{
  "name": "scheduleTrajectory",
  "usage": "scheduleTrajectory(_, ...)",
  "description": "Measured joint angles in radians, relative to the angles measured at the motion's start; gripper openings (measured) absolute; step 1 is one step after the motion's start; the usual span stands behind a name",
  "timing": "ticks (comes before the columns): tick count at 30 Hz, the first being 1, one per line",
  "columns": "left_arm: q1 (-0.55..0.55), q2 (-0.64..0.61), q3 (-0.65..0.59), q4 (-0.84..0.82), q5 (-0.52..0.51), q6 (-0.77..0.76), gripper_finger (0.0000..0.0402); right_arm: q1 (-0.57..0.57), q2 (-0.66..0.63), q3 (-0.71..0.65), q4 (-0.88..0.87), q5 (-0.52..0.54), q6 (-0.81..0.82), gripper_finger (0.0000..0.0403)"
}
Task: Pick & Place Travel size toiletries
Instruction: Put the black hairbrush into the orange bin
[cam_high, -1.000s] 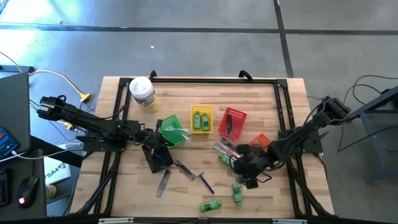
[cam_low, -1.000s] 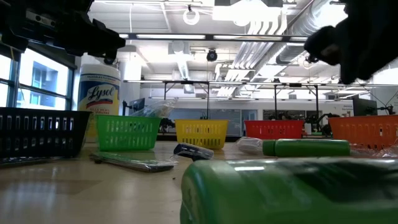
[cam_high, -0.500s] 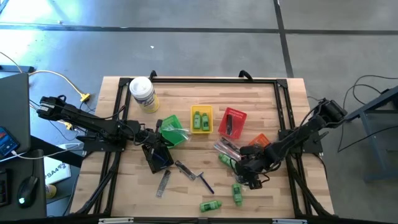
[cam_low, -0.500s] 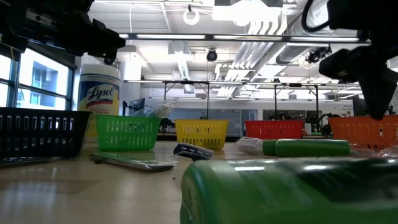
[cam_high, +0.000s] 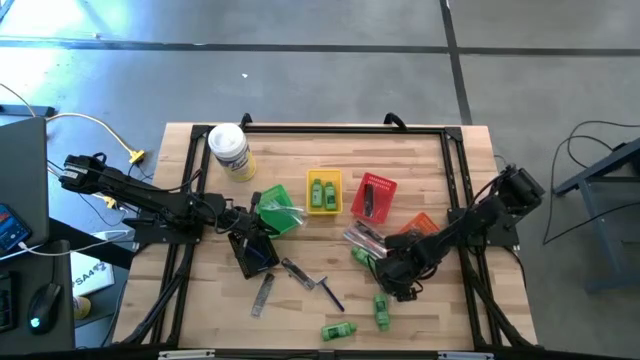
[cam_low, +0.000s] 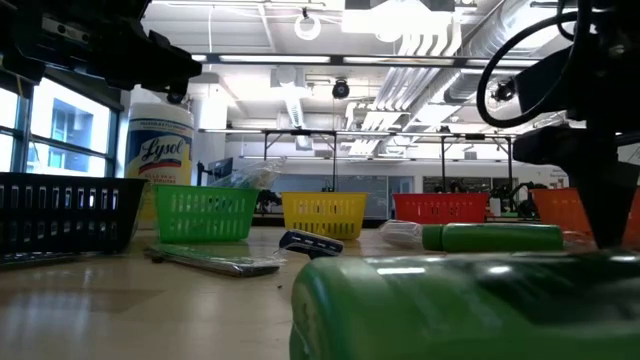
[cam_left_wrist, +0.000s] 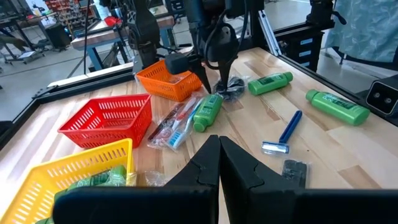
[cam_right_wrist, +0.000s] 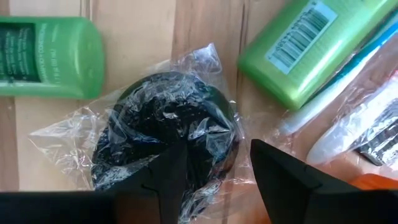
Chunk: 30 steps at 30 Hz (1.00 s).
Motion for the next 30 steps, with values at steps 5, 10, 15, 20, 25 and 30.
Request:
scheduleTrajectory(5, 0.000, 0.000, 0.000, 0.000, 0.000, 0.000, 0.0000, -0.006, 0.000, 0.000, 0.002, -0.013, 0.000, 0.0156)
scheduleTrajectory(10, 0.000, 0.000, 0.000, 0.000, 0.000, 0.000, 0.0000, -0.006, 0.000, 0.000, 0.003, -0.022, 0.004, 0.0082)
scheduleTrajectory(15, 0.000, 0.000, 0.000, -0.001, 0.000, 0.000, 0.0000, -0.006, 0.001, 0.000, 0.009, -0.054, 0.006, 0.0009)
scheduleTrajectory(20, 0.000, 0.000, 0.000, -0.001, 0.000, 0.004, 0.0000, -0.006, -0.015, 0.012, 0.005, -0.043, 0.007, 0.0003)
scheduleTrajectory(25, 0.000, 0.000, 0.000, -0.002, 0.000, 0.005, 0.0000, 0.013, -0.071, 0.072, 0.014, 0.048, -0.037, 0.0003)
scheduleTrajectory(30, 0.000, 0.000, 0.000, -0.006, 0.000, 0.008, 0.0000, 0.053, -0.206, 0.078, 0.104, 0.178, -0.156, 0.0003)
